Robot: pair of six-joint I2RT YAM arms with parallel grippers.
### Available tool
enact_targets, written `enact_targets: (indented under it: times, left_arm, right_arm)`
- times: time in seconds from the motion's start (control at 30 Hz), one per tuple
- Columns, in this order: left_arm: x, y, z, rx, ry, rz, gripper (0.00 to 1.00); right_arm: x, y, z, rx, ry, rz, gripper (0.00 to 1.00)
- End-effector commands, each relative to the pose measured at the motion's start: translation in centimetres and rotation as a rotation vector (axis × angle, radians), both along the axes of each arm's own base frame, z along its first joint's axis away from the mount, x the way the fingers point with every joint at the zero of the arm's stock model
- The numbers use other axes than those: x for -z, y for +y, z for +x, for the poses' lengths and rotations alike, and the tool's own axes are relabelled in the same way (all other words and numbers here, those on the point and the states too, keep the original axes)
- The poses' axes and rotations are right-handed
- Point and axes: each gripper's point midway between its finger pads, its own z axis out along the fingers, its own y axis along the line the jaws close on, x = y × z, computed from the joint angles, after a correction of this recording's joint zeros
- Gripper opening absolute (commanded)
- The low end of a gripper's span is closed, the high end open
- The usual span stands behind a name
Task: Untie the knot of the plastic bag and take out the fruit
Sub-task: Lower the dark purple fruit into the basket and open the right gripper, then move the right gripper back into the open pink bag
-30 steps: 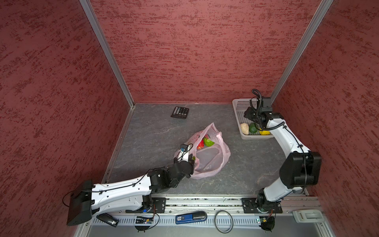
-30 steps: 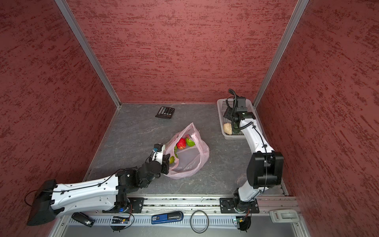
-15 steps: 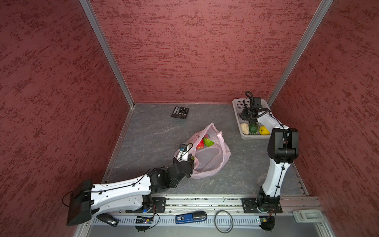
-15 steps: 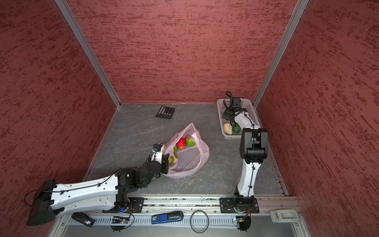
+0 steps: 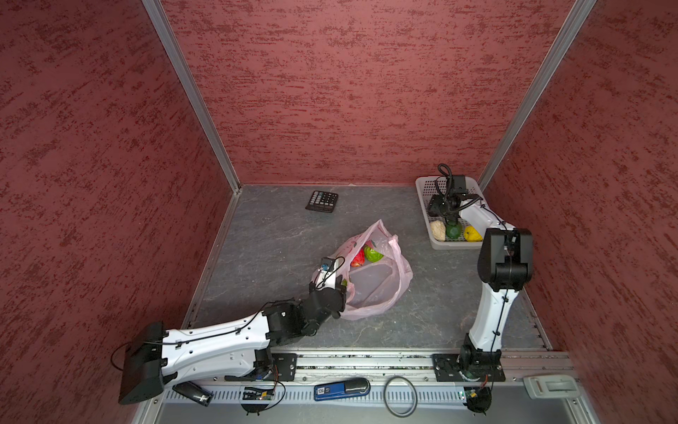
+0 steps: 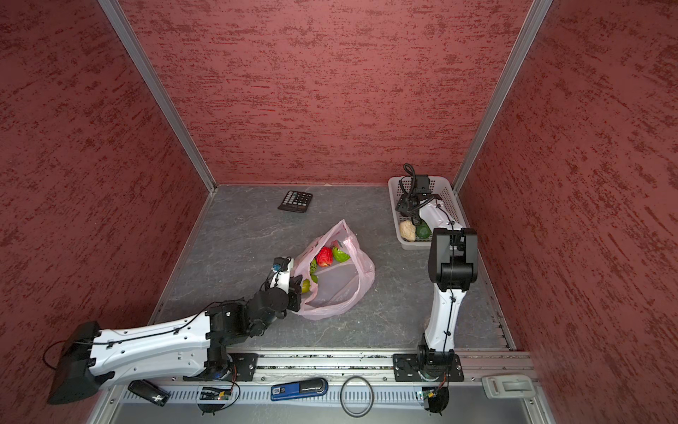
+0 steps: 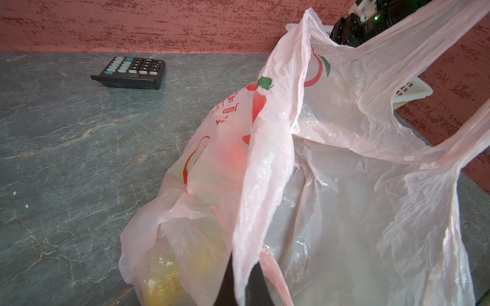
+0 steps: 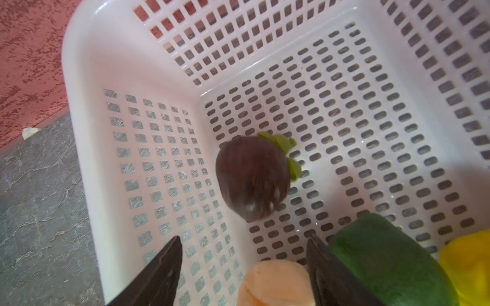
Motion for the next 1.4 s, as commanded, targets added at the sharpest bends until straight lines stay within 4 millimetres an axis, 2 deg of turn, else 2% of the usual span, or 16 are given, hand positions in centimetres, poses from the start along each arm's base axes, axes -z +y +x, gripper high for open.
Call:
enact_targets:
  times: [0.0,0.2,0.4,0.7,0.83,1.03,1.1,1.2,1.37]
  left_arm:
    - [-1.2,0.1,0.2,-0.001,-0.025,-0.016,0.0]
    - [-1.4,0.2,0.3,0.003,-0.028,-0.015,0.0]
    - [-1.4,0.3,0.3,0.002,-0.03,-0.016,0.0]
    - [-1.8,0.8,0.4,-0.001,-0.043,-0.015,0.0]
    - [-1.9,0.9,0.4,0.004,-0.043,-0.014,0.0]
    - [-2.1,0.7,0.5,0.014,-0.05,-0.023,0.0]
    - [-2.2,0.6,0.6,0.014,-0.051,-0.026,0.0]
    - [-2.2,0.5,0.6,0.016,-0.052,-0.03,0.0]
    - [-2.2,0.6,0.6,0.012,-0.054,-0.031,0.0]
  right_arm:
    - [-2.4,-0.1,-0.4,0.002,-0.049,0.001,0.76]
    - [-4.1,1.3,-2.0,-0.042,-0.063,-0.005,0.76]
    - [-8.5,4.8,-5.4,-0.134,-0.114,0.026,0.77]
    - [-16.3,12.9,-13.9,-0.316,-0.194,0.149,0.79]
    - [-20.6,17.8,-17.6,-0.419,-0.242,0.208,0.8]
    - [-24.4,24.9,-22.0,-0.561,-0.257,0.256,0.8]
    - [-24.7,26.8,-23.2,-0.598,-0.246,0.268,0.8]
    - [-23.7,29.4,-25.0,-0.648,-0.209,0.278,0.81]
    - [-21.6,31.8,-27.0,-0.699,-0.156,0.264,0.81]
